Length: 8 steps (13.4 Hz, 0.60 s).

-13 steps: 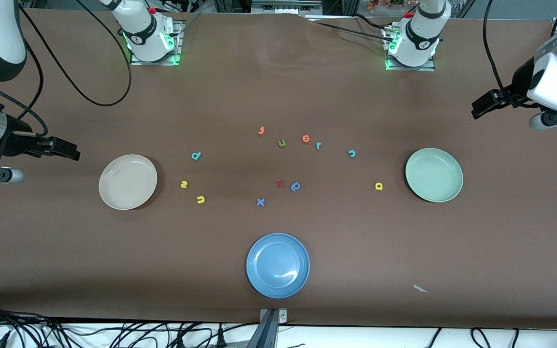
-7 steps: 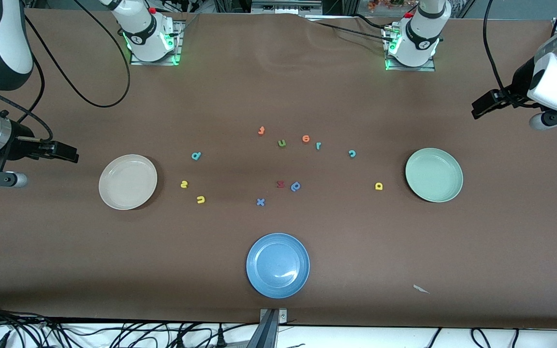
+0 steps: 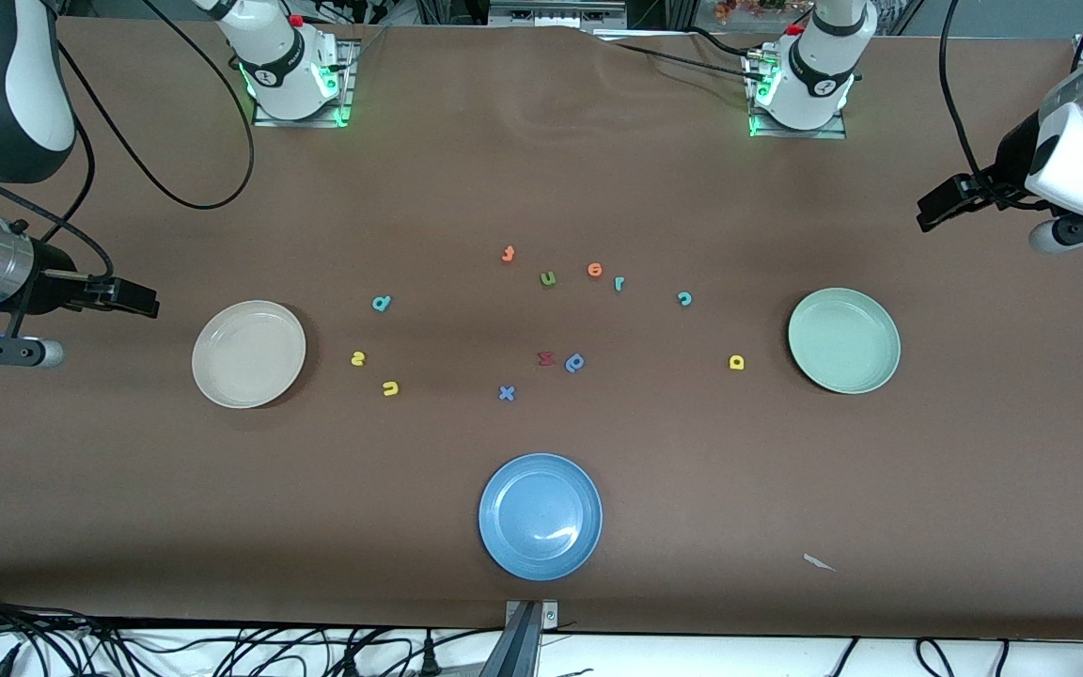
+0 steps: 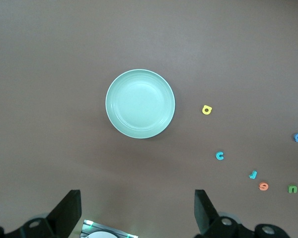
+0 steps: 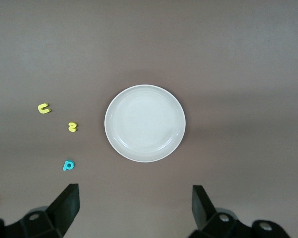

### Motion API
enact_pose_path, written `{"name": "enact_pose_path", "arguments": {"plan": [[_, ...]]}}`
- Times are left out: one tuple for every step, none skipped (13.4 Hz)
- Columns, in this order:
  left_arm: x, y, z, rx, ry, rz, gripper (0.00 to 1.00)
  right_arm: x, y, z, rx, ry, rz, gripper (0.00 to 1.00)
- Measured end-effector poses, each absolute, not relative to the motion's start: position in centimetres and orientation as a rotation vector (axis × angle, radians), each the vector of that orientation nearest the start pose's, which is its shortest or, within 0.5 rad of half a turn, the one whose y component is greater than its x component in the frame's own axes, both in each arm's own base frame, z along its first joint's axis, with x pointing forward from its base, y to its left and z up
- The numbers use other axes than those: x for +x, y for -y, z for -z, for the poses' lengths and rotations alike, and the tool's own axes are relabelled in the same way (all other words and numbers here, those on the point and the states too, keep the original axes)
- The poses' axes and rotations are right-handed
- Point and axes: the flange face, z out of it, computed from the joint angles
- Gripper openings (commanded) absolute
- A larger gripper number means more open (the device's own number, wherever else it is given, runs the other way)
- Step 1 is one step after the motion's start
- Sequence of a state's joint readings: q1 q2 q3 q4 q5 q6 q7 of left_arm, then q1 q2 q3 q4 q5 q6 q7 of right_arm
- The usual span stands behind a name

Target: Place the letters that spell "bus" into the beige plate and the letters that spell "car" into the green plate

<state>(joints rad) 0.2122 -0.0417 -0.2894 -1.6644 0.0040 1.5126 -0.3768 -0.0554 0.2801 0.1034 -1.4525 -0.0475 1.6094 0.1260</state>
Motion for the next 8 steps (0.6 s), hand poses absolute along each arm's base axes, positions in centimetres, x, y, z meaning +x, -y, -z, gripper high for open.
{"name": "enact_pose_path", "arguments": {"plan": [[53.14, 4.37, -59.77, -3.062, 0.464, -0.164, 1.0, 63.25, -1.77, -51.66, -3.163, -0.12, -0.193, 1.0], [53.14, 4.37, -59.76, -3.062, 0.464, -0.164, 1.0, 63.25, -1.77, -51.63, -3.163, -0.12, -0.194, 1.0], [53.14, 4.37, -59.77, -3.062, 0.464, -0.163, 1.0, 63.25, -1.77, -51.63, -3.163, -0.12, -0.194, 1.0], [53.14, 4.37, -59.77, -3.062, 0.464, -0.163, 1.0, 63.25, -1.78, -51.63, -3.163, -0.12, -0.193, 1.0], [53.14, 4.37, -59.76, -3.062, 0.464, -0.164, 1.0, 63.26, -1.77, -51.64, -3.166, -0.119, -0.192, 1.0], [53.14, 4.37, -59.77, -3.062, 0.464, -0.164, 1.0, 63.27, -1.72, -51.64, -3.173, -0.117, -0.19, 1.0], [53.14, 4.37, -59.76, -3.062, 0.464, -0.164, 1.0, 63.28, -1.67, -51.65, -3.179, -0.117, -0.189, 1.0], [53.14, 4.37, -59.76, -3.062, 0.464, -0.164, 1.0, 63.28, -1.64, -51.65, -3.182, -0.116, -0.188, 1.0]]}}
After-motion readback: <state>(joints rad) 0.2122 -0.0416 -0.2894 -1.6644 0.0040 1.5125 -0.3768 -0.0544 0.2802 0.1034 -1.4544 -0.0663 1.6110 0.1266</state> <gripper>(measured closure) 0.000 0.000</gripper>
